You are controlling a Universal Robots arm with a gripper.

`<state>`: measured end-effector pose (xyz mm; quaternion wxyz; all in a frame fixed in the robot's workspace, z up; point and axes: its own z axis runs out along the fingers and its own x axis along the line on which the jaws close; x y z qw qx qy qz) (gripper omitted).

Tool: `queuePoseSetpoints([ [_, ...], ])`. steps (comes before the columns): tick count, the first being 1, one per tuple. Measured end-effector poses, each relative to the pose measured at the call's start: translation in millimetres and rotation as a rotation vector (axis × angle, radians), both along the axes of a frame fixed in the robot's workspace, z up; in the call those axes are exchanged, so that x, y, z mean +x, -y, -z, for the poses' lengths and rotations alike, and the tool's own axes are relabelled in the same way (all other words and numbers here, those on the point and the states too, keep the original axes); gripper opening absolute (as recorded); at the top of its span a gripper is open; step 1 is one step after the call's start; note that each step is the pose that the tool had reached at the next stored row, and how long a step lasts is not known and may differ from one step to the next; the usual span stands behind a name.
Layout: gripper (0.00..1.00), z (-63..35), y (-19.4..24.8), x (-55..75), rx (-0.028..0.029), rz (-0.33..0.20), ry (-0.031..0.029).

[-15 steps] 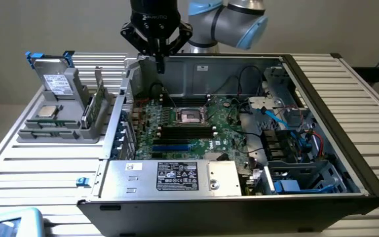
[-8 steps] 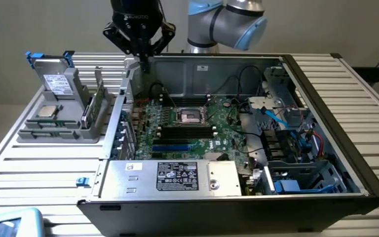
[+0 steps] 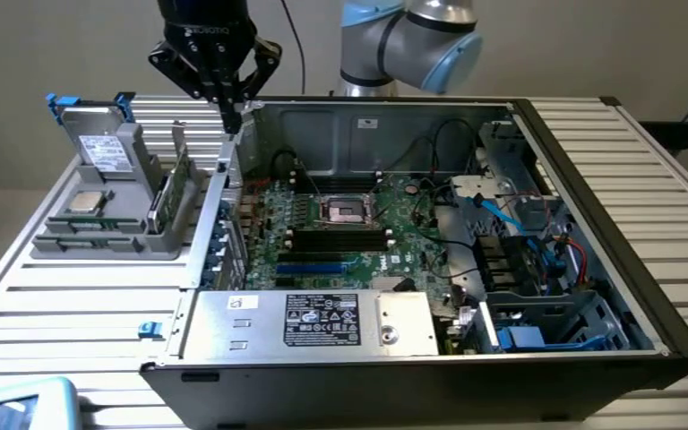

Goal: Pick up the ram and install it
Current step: 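Reach for the ram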

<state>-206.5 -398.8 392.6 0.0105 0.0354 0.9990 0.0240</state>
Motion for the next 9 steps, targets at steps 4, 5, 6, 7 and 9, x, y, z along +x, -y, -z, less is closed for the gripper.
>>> queuePoseSetpoints([
  [4, 0.11, 0.0, 0.0, -18.0, 0.0000, 0.000, 0.0000],
  [5, 0.11, 0.0, 0.0, -22.8, 0.0000, 0.000, 0.0000],
  [6, 0.11, 0.0, 0.0, -27.2, 0.0000, 0.000, 0.0001],
  [7, 0.11, 0.0, 0.0, -31.7, 0.0000, 0.000, 0.0001],
  [9, 0.11, 0.0, 0.0, -40.7, 0.0000, 0.000, 0.0001],
])
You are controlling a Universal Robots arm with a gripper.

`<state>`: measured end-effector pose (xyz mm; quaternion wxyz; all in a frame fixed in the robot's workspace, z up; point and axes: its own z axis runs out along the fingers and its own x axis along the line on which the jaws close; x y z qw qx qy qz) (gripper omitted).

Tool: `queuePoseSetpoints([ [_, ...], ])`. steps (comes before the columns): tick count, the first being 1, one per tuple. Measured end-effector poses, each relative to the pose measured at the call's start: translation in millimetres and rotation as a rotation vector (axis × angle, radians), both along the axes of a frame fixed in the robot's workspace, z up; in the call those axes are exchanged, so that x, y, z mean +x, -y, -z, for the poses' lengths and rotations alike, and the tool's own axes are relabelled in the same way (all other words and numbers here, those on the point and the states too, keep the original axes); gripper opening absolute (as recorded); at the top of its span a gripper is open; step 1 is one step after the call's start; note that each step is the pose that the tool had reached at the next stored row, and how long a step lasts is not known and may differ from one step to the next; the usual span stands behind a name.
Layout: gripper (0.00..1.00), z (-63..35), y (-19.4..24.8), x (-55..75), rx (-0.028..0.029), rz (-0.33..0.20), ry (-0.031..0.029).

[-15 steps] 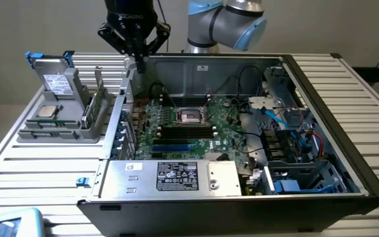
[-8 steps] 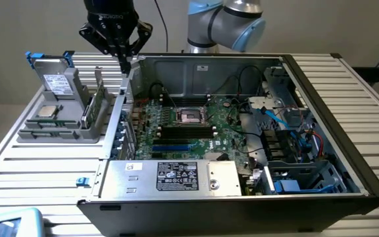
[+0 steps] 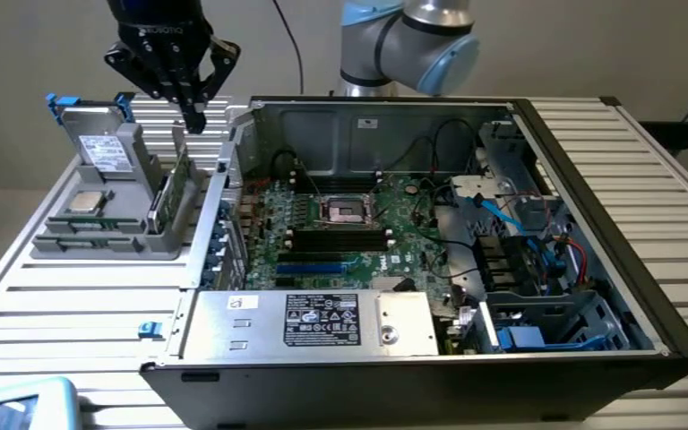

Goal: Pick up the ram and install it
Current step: 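Reach for the ram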

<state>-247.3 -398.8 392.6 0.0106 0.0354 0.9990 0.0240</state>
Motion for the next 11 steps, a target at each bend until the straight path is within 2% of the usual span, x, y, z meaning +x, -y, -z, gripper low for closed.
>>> queuePoseSetpoints([
  [11, 0.11, 0.0, 0.0, -48.8, 0.0000, 0.000, 0.0002],
])
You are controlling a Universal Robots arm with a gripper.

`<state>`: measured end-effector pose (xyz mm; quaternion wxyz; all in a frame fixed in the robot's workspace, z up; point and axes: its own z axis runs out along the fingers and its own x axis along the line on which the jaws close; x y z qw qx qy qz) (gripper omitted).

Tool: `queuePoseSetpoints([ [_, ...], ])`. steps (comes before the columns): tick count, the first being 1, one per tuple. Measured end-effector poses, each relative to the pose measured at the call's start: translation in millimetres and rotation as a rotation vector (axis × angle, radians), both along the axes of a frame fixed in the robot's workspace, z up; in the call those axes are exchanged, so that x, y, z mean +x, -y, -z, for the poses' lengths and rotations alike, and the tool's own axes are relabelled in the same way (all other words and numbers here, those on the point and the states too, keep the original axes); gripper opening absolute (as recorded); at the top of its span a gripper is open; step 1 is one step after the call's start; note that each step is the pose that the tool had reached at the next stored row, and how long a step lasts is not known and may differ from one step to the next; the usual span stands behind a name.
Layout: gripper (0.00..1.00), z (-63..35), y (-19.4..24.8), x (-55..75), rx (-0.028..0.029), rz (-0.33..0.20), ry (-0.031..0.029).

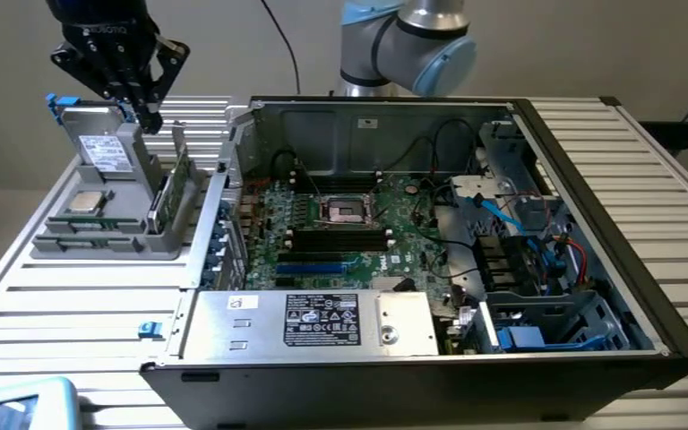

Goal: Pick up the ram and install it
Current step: 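Reach for the ram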

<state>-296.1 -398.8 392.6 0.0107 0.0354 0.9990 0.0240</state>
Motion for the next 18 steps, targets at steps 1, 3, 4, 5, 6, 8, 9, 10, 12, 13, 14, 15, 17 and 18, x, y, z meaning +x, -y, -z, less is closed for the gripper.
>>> queuePoseSetpoints([
  [1, 0.11, 0.0, 0.0, -4.4, 0.0000, 0.000, 0.0000],
  [3, 0.11, 0.0, 0.0, -13.8, -0.0001, 0.000, 0.0000],
  [4, 0.11, 0.0, 0.0, -18.2, -0.0001, 0.000, -0.0001],
  [5, 0.11, 0.0, 0.0, -22.7, 0.0000, 0.000, 0.0000],
  [6, 0.11, 0.0, 0.0, -27.2, 0.0000, 0.000, 0.0001],
  [8, 0.11, 0.0, 0.0, -36.2, 0.0000, 0.000, -0.0001],
  [9, 0.11, 0.0, 0.0, -40.7, 0.0000, 0.000, 0.0000],
  [10, 0.11, 0.0, 0.0, -45.2, 0.0000, 0.000, 0.0000],
  [12, 0.11, 0.0, 0.0, -54.6, 0.0000, 0.000, 0.0000],
  [13, 0.11, 0.0, 0.0, -59.1, -0.0001, 0.000, 0.0000],
  [14, 0.11, 0.1, 0.0, -63.6, 0.0000, 0.000, 0.0001],
  [15, 0.11, 0.1, 0.0, -68.0, 0.0000, 0.000, 0.0000],
  [17, 0.11, 0.0, 0.0, -77.1, -0.0001, 0.000, 0.0000],
  [18, 0.11, 0.1, 0.0, -82.0, 0.0000, 0.000, 0.0000],
])
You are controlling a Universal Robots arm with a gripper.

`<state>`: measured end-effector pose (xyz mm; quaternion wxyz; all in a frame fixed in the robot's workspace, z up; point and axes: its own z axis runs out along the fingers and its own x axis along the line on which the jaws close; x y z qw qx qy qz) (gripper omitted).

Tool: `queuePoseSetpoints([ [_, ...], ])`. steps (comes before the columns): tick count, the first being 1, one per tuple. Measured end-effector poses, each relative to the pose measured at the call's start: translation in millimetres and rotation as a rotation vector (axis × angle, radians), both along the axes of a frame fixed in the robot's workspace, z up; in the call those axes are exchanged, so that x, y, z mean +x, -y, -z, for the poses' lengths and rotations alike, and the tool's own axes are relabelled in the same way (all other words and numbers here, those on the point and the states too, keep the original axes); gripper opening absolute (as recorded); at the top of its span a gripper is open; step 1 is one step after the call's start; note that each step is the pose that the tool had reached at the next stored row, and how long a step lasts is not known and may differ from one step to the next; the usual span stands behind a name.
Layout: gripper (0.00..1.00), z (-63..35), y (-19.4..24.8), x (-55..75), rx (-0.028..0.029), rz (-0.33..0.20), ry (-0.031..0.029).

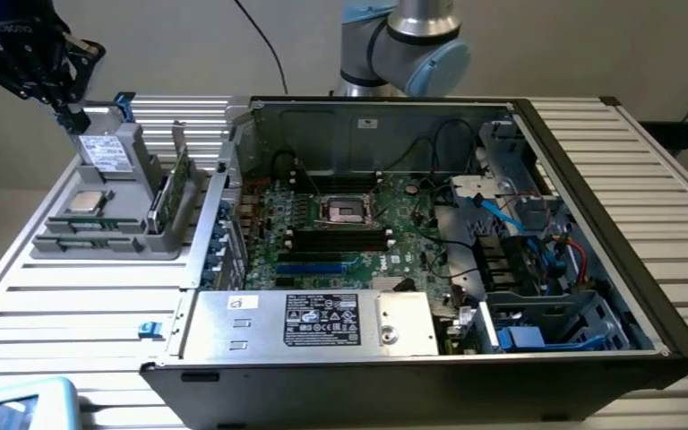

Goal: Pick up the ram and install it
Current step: 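Reach for the ram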

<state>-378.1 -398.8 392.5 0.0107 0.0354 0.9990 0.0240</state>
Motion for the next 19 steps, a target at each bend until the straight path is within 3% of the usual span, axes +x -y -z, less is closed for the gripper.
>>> queuePoseSetpoints([
  [11, 0.11, 1.6, -1.1, -49.9, -0.0001, 0.000, -0.0001],
  [15, 0.11, 3.3, -8.9, -64.7, -0.0009, 0.000, 0.0001],
  [19, 0.11, 5.0, -21.3, -73.3, -0.0015, 0.000, 0.0002],
])
